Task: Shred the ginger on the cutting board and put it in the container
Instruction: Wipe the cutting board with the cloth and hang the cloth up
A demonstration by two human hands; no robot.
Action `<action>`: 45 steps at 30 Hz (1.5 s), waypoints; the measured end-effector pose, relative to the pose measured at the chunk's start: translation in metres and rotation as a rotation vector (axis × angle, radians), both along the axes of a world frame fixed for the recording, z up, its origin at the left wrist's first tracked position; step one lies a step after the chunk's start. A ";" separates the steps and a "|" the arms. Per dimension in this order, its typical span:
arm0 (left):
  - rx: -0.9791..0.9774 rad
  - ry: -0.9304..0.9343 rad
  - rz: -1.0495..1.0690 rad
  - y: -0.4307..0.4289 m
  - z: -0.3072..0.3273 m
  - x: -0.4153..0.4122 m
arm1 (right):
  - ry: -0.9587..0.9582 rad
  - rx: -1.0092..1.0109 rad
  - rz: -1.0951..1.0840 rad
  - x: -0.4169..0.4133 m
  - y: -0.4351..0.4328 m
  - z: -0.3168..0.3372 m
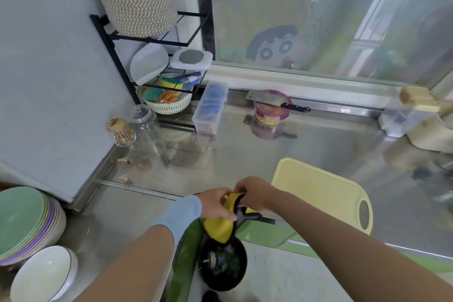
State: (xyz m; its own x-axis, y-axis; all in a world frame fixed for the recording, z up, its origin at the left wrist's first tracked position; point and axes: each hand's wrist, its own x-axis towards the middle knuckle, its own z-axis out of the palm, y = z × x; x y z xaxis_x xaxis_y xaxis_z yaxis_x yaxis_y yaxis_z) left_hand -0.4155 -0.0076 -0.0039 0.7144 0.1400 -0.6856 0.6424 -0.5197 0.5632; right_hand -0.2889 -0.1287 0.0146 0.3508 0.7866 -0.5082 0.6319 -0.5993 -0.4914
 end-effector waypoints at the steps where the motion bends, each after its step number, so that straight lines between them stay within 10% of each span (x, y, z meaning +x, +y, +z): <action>1: 0.000 -0.048 0.030 0.000 0.001 0.008 | 0.025 0.027 -0.040 0.005 0.002 0.001; 9: 0.100 -0.210 0.159 0.013 0.014 0.098 | 0.215 0.174 -0.500 0.085 -0.016 -0.005; 18: 0.300 -0.388 0.228 0.021 -0.014 0.235 | -0.134 -0.223 -0.442 0.169 -0.051 -0.076; 25: 0.443 -0.211 -0.327 0.001 -0.089 0.317 | -0.334 -0.157 -0.255 0.191 -0.058 -0.124; 45: 0.311 -0.340 -0.547 0.004 -0.102 0.126 | -0.261 -0.159 -0.212 0.143 -0.031 -0.122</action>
State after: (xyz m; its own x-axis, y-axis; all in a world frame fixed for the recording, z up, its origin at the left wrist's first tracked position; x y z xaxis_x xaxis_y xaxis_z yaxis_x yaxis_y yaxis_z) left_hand -0.2895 -0.0038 -0.1060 0.9052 -0.1465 -0.3989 0.0590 -0.8863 0.4593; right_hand -0.1457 -0.1592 -0.1070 0.6310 0.6012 -0.4902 0.5775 -0.7860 -0.2207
